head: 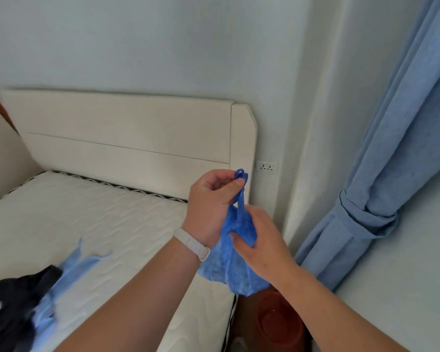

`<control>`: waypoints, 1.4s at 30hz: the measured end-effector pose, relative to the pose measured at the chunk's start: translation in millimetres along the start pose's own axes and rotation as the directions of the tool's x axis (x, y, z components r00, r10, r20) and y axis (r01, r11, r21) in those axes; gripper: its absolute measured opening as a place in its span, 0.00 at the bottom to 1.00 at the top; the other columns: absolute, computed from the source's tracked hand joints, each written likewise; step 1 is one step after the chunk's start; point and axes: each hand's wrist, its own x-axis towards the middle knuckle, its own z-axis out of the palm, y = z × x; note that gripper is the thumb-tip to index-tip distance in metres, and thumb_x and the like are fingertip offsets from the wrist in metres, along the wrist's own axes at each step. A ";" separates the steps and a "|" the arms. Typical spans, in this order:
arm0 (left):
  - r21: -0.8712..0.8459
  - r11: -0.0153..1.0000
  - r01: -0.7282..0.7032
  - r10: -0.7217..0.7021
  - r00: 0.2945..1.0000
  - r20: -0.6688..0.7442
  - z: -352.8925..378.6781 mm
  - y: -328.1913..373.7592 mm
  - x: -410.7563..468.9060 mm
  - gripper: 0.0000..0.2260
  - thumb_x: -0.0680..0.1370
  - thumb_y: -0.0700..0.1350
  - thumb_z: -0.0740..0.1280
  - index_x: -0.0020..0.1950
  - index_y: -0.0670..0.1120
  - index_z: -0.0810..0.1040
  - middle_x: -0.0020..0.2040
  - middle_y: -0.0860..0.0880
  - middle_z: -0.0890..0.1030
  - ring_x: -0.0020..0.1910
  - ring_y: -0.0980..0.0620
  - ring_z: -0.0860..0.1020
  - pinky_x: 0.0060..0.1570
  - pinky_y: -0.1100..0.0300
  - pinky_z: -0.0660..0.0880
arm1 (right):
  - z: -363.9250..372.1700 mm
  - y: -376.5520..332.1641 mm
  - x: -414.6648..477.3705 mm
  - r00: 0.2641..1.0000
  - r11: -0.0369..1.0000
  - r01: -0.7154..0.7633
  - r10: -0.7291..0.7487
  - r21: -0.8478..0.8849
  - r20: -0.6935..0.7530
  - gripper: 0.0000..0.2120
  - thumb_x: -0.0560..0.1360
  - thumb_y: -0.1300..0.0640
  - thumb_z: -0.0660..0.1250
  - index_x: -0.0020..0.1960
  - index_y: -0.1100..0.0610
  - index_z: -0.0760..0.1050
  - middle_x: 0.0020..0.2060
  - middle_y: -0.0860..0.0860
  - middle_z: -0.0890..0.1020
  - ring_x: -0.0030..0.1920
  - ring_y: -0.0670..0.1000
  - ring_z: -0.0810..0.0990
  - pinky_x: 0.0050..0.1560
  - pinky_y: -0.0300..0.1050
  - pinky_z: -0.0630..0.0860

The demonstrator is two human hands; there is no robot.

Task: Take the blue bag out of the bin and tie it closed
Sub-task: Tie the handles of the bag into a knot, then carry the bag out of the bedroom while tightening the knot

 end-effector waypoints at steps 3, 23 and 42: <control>-0.007 1.000 -0.018 0.017 0.999 -0.051 -28.9 8.2 -27.0 0.04 0.72 0.34 0.70 0.45 0.40 0.81 0.41 0.44 0.84 0.44 0.46 0.80 0.50 0.50 0.76 | 15.5 -22.4 -17.8 0.996 0.997 0.077 -0.079 0.032 0.045 0.17 0.72 0.52 0.68 0.56 0.40 0.67 0.50 0.35 0.74 0.53 0.39 0.74 0.52 0.36 0.71; 0.031 0.991 -0.132 0.135 0.937 -0.323 -176.1 69.2 -221.7 0.11 0.72 0.32 0.69 0.37 0.47 0.82 0.39 0.47 0.85 0.44 0.48 0.81 0.49 0.52 0.78 | 114.7 -123.0 -137.2 0.834 0.889 0.451 -0.450 0.076 0.318 0.17 0.71 0.46 0.69 0.58 0.50 0.74 0.49 0.45 0.77 0.50 0.45 0.76 0.50 0.42 0.73; 0.101 0.974 -0.200 0.222 0.792 -0.569 -329.9 120.8 -479.6 0.08 0.72 0.32 0.70 0.40 0.45 0.82 0.40 0.48 0.85 0.44 0.49 0.81 0.52 0.48 0.76 | 240.3 -265.2 -349.0 0.654 0.793 0.556 -0.602 0.248 0.457 0.18 0.70 0.47 0.70 0.58 0.48 0.73 0.49 0.42 0.77 0.50 0.43 0.76 0.51 0.37 0.72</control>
